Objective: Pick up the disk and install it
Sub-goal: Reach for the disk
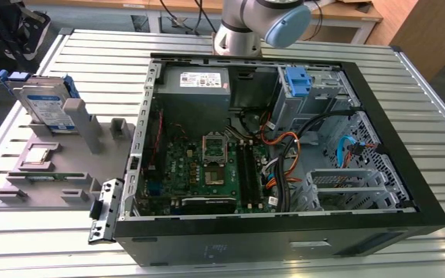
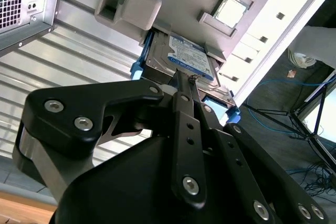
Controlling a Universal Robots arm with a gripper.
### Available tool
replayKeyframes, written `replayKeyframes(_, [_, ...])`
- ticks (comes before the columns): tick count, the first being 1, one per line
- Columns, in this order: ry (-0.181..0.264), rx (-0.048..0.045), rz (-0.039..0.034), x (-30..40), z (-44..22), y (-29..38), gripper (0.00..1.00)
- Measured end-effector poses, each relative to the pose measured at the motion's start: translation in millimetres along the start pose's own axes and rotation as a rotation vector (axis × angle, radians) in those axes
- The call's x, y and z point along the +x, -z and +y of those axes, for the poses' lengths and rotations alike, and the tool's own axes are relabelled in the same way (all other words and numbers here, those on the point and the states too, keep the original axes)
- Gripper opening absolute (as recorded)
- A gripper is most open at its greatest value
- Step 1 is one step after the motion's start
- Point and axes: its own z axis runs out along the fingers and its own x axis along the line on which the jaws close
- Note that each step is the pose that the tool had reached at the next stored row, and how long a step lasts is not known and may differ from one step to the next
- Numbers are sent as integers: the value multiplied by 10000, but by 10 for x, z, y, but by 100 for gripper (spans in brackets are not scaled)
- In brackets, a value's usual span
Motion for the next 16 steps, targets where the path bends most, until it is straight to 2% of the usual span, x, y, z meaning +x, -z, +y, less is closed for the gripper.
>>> replayKeyframes(5, [-2, -4, -1, 3, 0, -9, 11])
replayKeyframes(11, [-3, -11, 0, 11, -2, -91, 11])
replayKeyframes(16, [-2, -13, 2, 43, 23, -119, 11])
